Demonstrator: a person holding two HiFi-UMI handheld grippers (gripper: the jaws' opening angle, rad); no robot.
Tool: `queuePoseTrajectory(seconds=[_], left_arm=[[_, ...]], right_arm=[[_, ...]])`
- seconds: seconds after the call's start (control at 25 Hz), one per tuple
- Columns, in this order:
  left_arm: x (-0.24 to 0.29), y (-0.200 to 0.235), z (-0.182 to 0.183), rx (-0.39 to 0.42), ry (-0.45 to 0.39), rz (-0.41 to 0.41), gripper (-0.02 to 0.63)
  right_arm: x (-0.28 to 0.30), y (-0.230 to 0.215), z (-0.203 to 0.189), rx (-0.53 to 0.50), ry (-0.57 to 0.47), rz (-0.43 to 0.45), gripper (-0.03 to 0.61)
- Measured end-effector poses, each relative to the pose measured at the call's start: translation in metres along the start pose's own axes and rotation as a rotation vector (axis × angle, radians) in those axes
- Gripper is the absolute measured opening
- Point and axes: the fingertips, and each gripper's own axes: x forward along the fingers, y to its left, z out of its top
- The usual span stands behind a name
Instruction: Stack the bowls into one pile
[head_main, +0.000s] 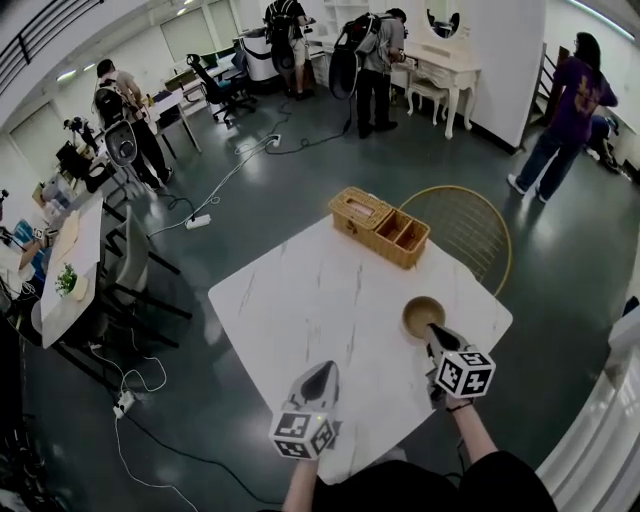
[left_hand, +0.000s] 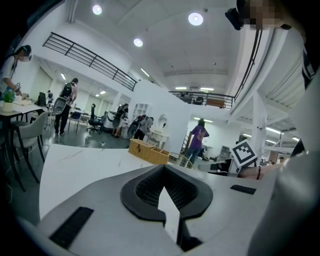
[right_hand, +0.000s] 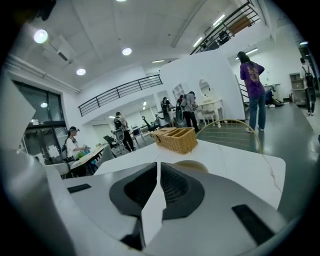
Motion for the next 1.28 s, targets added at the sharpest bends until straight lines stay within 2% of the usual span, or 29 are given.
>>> queuePoseTrajectory(seconds=[0.32, 0.48, 0.88, 1.28], left_arm=[[-0.026, 0.005, 0.022, 0.022, -0.062, 0.022, 0.014], [-0.041, 0.005, 0.034, 0.038, -0.094, 0.032, 0.014], [-0.074, 0.008, 0.058, 0.062, -0.163, 0.072, 0.014], [-0.108, 0.017, 0.061, 0.085, -0.201, 0.154, 0.014]], right_arm=[[-0.025, 0.068, 0.023, -0.048, -0.061, 0.214, 0.025], [-0.037, 0.095, 0.03, -0.078, -0.078, 0.291, 0.02], [-0.066, 0.127, 0.053, -0.1, -0.151, 0.388, 0.014], [-0.089, 0.137, 0.061, -0.092, -0.217, 0.408, 0.014]])
